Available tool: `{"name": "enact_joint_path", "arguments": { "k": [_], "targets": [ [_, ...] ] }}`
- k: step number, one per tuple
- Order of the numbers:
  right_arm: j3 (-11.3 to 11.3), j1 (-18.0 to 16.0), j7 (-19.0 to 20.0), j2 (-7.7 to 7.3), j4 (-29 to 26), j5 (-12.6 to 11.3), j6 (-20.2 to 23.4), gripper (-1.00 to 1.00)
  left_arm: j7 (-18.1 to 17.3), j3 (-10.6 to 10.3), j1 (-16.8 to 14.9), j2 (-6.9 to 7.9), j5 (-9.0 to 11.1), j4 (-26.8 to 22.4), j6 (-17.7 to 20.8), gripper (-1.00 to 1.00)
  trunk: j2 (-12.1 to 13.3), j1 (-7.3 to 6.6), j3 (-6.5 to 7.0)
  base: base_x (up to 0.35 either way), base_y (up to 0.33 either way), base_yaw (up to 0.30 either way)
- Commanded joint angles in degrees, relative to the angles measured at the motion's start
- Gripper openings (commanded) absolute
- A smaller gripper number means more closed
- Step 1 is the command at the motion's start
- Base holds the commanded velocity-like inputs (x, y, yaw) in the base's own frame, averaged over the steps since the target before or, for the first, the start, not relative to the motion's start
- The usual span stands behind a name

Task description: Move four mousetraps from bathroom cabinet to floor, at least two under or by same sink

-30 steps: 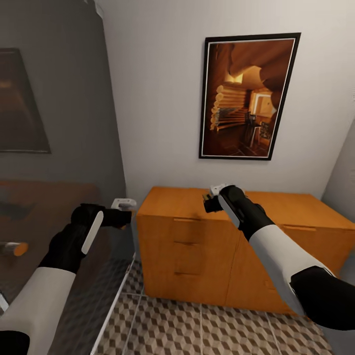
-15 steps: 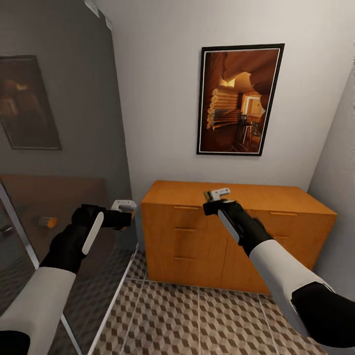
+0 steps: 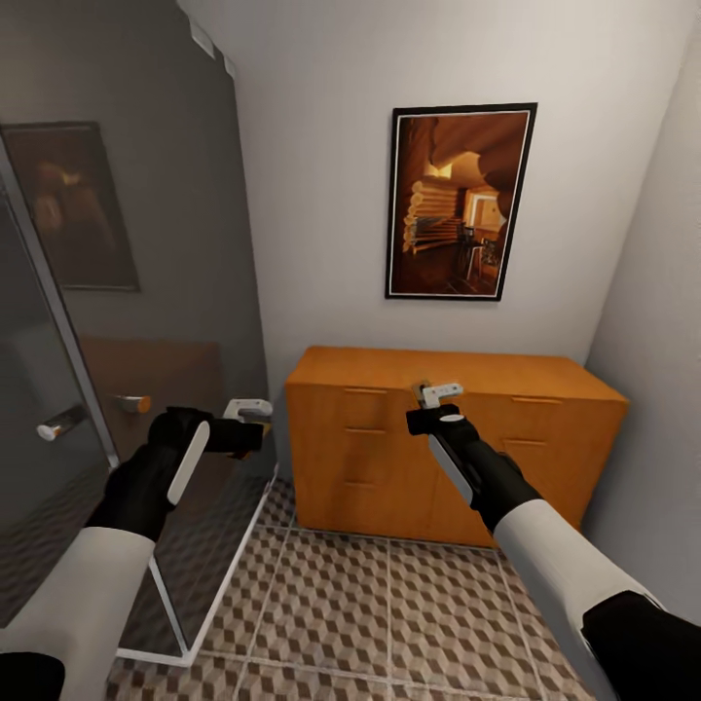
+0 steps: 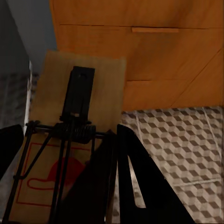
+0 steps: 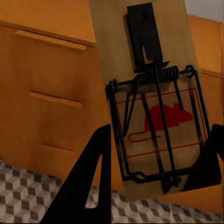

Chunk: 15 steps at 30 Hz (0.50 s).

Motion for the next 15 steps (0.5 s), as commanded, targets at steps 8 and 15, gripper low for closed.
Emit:
{"name": "enact_joint_path", "arguments": {
  "k": [8,15],
  "targets": [
    [0.28,2.21,-0.57,0.3,2.2,-0.89,0.09,-1.0,0.49,-0.06,-0.05,-0.23,0.62,6.01,-0.92,-1.0,-0.05,-0.04,-0.07,-0.346,0.0,0.0],
    [0.28,4.08,-0.11,0.66,6.92,-1.07,-0.01,-1.0,0.59,0.03,-0.05,-2.67,0.74,18.73,-14.07,-1.0,-0.05,-0.04,-0.07,-0.345,0.0,0.0]
  ]
}}
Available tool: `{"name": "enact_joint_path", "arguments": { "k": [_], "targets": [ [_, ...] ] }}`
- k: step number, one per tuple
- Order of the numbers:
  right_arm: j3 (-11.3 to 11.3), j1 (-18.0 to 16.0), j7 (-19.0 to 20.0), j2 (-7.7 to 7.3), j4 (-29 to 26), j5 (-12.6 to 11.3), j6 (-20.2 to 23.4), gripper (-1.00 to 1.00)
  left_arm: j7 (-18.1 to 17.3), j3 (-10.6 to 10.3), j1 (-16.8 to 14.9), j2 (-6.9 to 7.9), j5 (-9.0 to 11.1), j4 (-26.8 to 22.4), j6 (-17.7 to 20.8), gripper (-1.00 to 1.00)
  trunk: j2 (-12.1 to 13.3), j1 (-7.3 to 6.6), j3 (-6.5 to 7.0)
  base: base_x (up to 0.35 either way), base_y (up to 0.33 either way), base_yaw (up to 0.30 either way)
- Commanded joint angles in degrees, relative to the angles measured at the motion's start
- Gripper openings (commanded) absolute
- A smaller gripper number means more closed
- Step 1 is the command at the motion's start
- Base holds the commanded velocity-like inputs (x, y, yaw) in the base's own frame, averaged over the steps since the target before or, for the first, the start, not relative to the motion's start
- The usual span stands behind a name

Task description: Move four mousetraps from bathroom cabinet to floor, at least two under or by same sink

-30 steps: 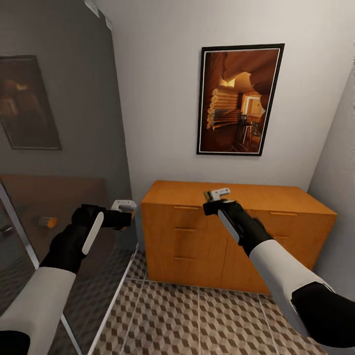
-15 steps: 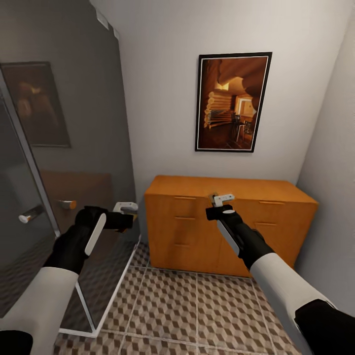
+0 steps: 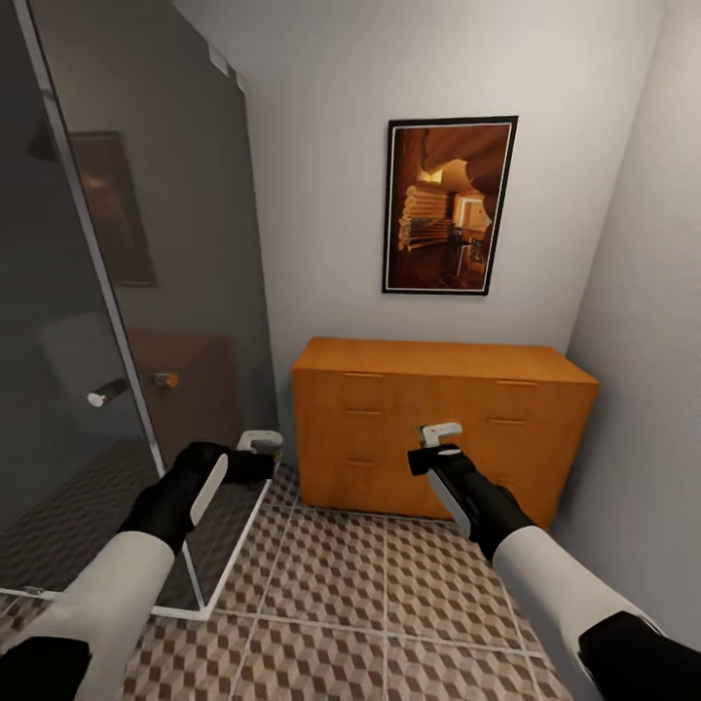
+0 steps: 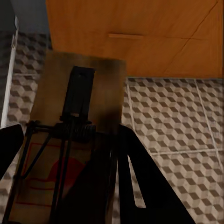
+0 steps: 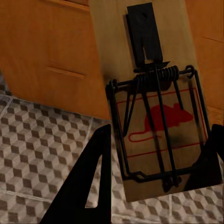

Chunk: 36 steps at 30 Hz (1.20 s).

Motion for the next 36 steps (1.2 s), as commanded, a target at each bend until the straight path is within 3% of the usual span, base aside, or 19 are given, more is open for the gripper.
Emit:
{"name": "enact_joint_path", "arguments": {
  "k": [1,6,12,18,23,27,31,33,36],
  "targets": [
    [0.27,-0.02,-0.47,0.0,0.63,-0.64,0.12,-1.0,0.19,-0.17,-0.05,-0.23,0.5,1.7,-1.58,-1.0,-0.05,-0.04,-0.06,-0.335,0.0,0.0],
    [0.27,0.12,-0.25,0.1,4.18,-0.63,-0.96,-1.0,0.24,-0.01,-0.05,-2.68,0.24,12.55,-11.62,-1.0,-0.05,-0.04,-0.06,-0.301,0.0,0.0],
    [0.27,0.15,0.16,0.23,8.12,-0.63,-2.98,-1.0,0.22,-0.12,-0.05,-4.38,-0.07,19.96,-18.11,-1.0,-0.05,-0.04,-0.06,-0.247,0.0,0.0],
    [0.27,0.16,1.33,0.24,11.05,-0.63,-5.09,-1.0,0.21,-0.23,-0.05,-4.17,0.16,21.4,-21.8,-1.0,-0.05,-0.04,-0.06,-0.171,-0.014,0.0],
    [0.27,0.16,1.93,0.47,16.76,-0.63,-9.67,-1.0,0.19,-0.24,-0.05,-4.09,0.19,26.86,-26.34,-1.0,-0.05,-0.04,-0.06,-0.036,-0.004,0.0],
    [0.27,0.16,1.96,2.5,23.87,-0.7,-17.86,-1.0,0.27,-0.18,-0.05,-4.08,0.54,33.6,-31.9,-1.0,-0.05,-0.04,-0.06,-0.007,-0.001,0.0],
    [0.27,0.16,1.68,6.48,32.86,-0.34,-26.02,-1.0,0.3,-0.15,-0.05,-4.13,1.12,40.39,-39.21,-1.0,-0.05,-0.04,-0.06,-0.001,0.0,0.0],
    [0.24,0.22,1.55,9.0,40.31,-0.15,-32.24,-1.0,0.36,-0.13,-0.05,-3.91,2.83,44.85,-44.26,-1.0,-0.05,-0.04,-0.06,0.0,0.0,0.0],
    [0.2,0.23,1.54,9.0,41.05,-0.18,-32.88,-1.0,0.56,-0.15,-0.05,-3.98,3.11,45.31,-44.87,-1.0,-0.05,-0.04,-0.06,0.0,0.0,0.0]
  ]
}}
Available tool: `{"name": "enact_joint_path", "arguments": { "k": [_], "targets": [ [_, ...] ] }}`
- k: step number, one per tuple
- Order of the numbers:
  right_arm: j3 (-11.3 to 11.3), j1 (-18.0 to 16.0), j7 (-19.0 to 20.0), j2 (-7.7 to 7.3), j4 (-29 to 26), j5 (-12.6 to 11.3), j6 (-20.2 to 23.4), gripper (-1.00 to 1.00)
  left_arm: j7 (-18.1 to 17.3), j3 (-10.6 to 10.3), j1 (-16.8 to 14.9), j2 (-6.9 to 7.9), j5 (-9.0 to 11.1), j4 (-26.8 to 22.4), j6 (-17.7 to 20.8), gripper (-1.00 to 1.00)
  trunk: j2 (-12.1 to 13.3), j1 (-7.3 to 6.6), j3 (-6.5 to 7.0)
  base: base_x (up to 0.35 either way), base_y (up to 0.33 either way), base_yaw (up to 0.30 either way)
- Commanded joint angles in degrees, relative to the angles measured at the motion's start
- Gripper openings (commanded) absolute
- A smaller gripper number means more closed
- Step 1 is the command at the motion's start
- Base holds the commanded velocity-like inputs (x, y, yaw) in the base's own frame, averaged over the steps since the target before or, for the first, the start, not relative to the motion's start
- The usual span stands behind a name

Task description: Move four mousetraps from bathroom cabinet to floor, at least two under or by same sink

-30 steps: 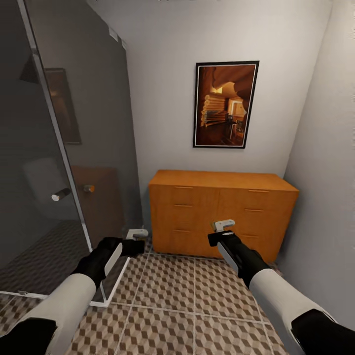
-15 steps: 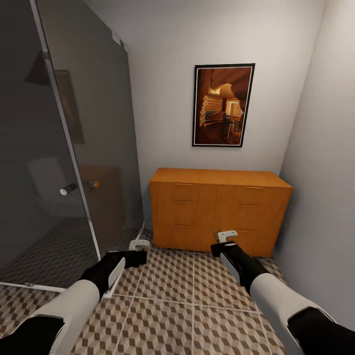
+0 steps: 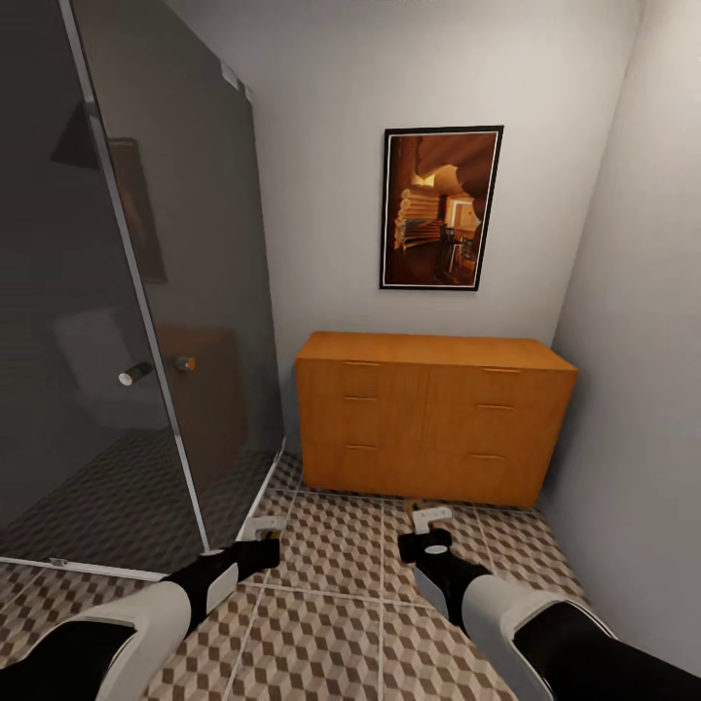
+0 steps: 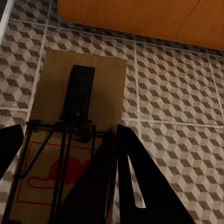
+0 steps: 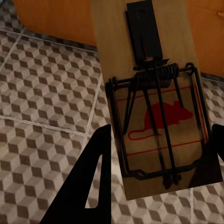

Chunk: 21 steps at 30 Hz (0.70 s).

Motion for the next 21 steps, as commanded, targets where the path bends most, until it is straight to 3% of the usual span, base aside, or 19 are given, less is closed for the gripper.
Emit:
{"name": "enact_joint_path", "arguments": {
  "k": [1,7,15,21],
  "targets": [
    [0.46,-0.06,-0.01,0.03,0.32,-0.72,-0.49,-1.0,-0.03,-0.47,-0.04,-0.04,0.6,0.13,-0.19,-1.0,-0.04,0.0,-0.06,0.0,0.0,0.0],
    [0.41,-0.05,-0.14,0.03,0.6,-0.77,-0.51,-1.0,0.7,-0.43,-0.04,-0.17,0.68,0.25,-0.53,-1.0,-0.04,0.0,-0.06,-0.141,0.0,0.0],
    [0.3,-0.05,-0.02,0.03,0.65,-0.96,-0.48,-1.0,5.48,-0.4,-0.04,0.51,0.89,0.33,-0.67,-1.0,-0.04,0.0,-0.06,-0.317,0.0,0.0],
    [0.31,-0.05,0.05,0.03,0.65,-0.91,-0.24,-1.0,6.12,-0.4,-0.04,0.41,0.92,0.33,-0.45,-1.0,-0.04,0.0,-0.06,-0.345,0.0,0.0]
  ]
}}
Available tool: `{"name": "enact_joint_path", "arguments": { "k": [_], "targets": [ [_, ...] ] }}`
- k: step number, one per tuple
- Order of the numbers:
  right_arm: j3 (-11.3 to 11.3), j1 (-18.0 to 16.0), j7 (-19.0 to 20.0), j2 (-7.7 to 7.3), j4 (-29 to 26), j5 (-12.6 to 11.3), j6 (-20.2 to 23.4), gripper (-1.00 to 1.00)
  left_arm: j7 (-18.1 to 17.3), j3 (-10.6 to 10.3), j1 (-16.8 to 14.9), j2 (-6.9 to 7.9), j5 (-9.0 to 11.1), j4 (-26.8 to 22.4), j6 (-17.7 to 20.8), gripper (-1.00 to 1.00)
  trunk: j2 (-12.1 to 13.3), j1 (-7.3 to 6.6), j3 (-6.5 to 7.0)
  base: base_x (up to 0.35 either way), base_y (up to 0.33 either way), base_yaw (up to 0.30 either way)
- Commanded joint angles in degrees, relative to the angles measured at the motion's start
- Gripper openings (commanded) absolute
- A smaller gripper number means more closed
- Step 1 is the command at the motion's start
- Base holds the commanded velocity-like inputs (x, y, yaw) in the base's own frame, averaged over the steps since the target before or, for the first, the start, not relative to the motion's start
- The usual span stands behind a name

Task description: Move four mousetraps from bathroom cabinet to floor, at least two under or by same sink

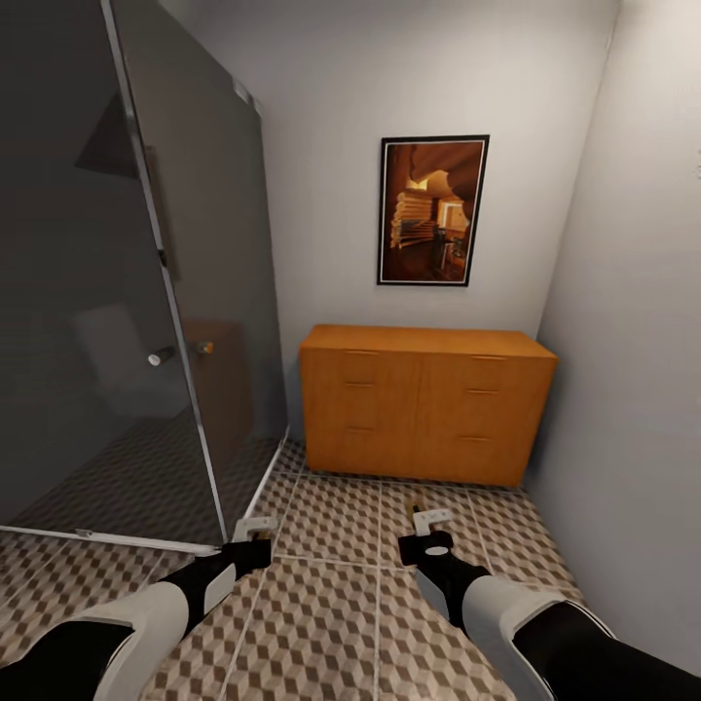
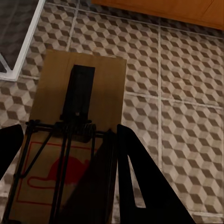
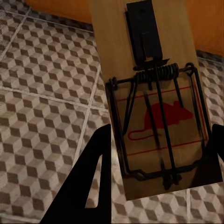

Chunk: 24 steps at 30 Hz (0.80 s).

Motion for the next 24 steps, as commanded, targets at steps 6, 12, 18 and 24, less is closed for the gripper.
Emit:
{"name": "enact_joint_path", "arguments": {
  "k": [6,12,18,24],
  "targets": [
    [0.49,-0.08,0.17,0.04,0.18,-0.7,-0.23,-1.0,-0.08,-0.48,-0.04,-0.15,0.59,0.06,0.08,-1.0,-0.04,-0.04,-0.06,-0.346,0.0,0.0],
    [0.51,-0.08,-0.56,0.04,0.18,-0.63,2.72,-1.0,-0.14,-0.48,-0.04,-0.05,0.6,0.11,0.09,-1.0,-0.04,-0.04,-0.06,-0.23,0.0,0.0],
    [0.46,-0.08,-1.1,0.04,0.18,-0.63,4.05,-1.0,-0.05,-0.48,-0.04,0.08,0.6,0.11,0.04,-1.0,-0.04,-0.04,-0.06,-0.028,0.0,0.111],
    [0.51,-0.08,-1.18,0.04,0.18,-0.61,4.27,-1.0,-0.09,-0.48,-0.04,0.16,0.6,0.13,0.05,-1.0,-0.04,-0.04,-0.06,-0.003,0.0,0.253]
  ]
}}
